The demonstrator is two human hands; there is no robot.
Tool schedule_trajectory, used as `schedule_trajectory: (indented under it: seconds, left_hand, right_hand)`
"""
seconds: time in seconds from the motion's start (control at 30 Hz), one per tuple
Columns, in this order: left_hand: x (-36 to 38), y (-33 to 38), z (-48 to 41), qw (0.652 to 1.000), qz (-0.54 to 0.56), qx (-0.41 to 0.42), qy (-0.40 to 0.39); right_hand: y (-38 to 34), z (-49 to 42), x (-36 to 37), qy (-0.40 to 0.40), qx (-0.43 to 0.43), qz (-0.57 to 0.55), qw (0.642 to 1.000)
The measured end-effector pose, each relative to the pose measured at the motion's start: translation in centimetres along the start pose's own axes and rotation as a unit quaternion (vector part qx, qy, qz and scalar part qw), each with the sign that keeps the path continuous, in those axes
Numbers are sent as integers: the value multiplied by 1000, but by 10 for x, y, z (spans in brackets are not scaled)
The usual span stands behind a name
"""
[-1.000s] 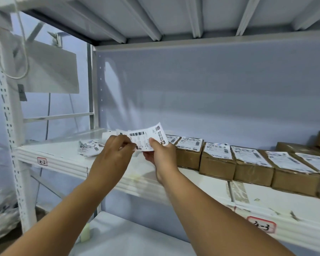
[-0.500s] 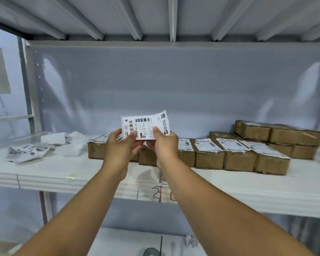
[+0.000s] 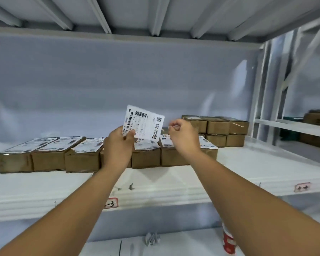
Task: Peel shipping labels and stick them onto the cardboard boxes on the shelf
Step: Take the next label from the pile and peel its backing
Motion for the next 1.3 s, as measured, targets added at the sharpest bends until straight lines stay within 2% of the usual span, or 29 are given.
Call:
schedule_trajectory:
  seconds: [0.13, 0.23, 0.37, 0.5, 0.63, 0.73, 0.83, 0.9, 0.97, 1.07, 1.17, 1.3]
  left_hand:
    - [21, 11, -25, 993, -104, 47, 9]
    - [38, 10, -43, 989, -134, 56, -2]
    - [40, 5, -54, 986, -149, 72, 35]
    - [39, 1, -50, 975, -190, 94, 66]
    - [43, -5, -53, 986, -136, 85, 34]
    - [41, -16, -58, 998, -53, 29, 13]
    - [37, -27, -67, 999, 40, -22, -6]
    - [37, -31, -71, 995, 88, -41, -26]
    - [37, -33, -72, 991, 117, -50, -39]
    - [34, -35, -73, 986, 149, -65, -35]
    - [34, -38, -74, 982, 169, -78, -37]
    - [36, -35, -73, 983, 163, -73, -47]
  right_hand:
    - [21, -32, -11, -48, -28, 133, 990]
    - [34, -59, 17, -145, -32, 258, 955]
    - [51, -82, 53, -238, 9, 320, 917]
    - [67, -100, 71, -264, 40, 351, 897]
    - [83, -109, 81, -290, 71, 372, 879]
    - [97, -112, 89, -304, 93, 405, 857]
    - [106, -109, 98, -305, 138, 405, 851]
    - [109, -109, 103, -299, 150, 388, 859]
    - [109, -111, 102, -261, 149, 353, 886]
    - [104, -121, 87, -150, 131, 308, 930]
    - [90, -129, 72, -53, 94, 269, 957]
    - [70, -132, 61, -21, 63, 177, 982]
Point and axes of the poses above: each hand's wrist, its own z-axis away from the middle knuckle, its own x-axis out of the palm, y = z × x, the point moved 9 cm from there along -z, towards the middle knuckle, and after that the axes turned 11 degrees about -x, right-handed, at the moved point
